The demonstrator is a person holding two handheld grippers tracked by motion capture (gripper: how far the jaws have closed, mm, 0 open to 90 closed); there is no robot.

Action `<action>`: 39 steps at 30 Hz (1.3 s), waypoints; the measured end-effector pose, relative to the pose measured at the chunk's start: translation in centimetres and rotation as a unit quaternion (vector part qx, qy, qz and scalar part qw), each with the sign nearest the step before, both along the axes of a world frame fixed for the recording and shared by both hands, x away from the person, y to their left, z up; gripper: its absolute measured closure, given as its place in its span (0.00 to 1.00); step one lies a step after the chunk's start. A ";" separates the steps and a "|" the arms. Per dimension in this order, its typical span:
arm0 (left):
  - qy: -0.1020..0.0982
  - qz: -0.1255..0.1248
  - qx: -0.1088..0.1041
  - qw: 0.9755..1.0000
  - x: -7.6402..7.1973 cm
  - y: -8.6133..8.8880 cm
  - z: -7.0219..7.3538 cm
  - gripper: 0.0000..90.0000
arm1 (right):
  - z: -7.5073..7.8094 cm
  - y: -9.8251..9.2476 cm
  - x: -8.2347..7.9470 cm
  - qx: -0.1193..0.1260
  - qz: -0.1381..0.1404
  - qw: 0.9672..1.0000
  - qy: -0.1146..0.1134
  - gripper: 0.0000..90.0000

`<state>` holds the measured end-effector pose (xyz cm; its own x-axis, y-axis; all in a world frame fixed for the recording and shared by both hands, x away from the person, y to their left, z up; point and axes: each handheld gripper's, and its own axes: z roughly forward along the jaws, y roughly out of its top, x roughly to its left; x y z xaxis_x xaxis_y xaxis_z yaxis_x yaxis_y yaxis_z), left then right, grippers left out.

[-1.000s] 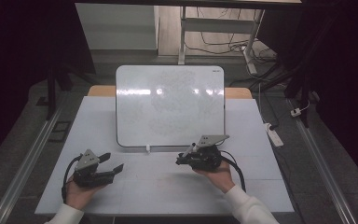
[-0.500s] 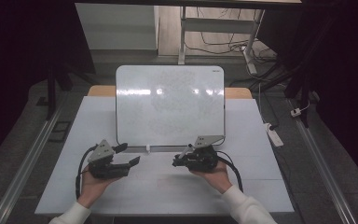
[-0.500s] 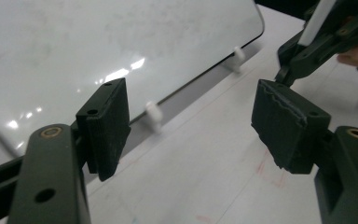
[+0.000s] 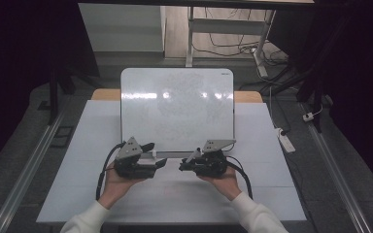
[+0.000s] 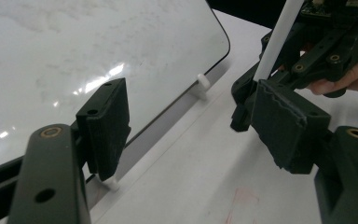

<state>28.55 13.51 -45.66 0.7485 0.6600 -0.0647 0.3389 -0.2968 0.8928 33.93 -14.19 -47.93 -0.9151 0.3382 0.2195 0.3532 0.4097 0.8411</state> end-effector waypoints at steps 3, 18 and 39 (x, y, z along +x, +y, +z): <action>0.000 -0.009 0.000 1.000 0.3 -1.0 0.2 0.32 | 0.0 0.0 0.0 0.002 -0.002 1.000 -0.002 0.86; -0.006 -0.063 -0.003 0.998 0.8 -4.4 0.0 0.53 | -0.3 0.3 0.1 0.008 -0.002 1.000 0.013 0.86; -0.046 -0.084 0.033 0.995 0.9 -7.1 0.5 0.90 | -0.7 0.7 0.0 0.006 0.005 1.000 0.027 0.86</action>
<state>29.48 6.39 -45.20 0.8494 0.5255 0.0488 0.1967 -0.4010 0.8947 33.93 -13.46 -48.67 -0.9051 0.3268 0.2720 0.3939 0.4038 0.8257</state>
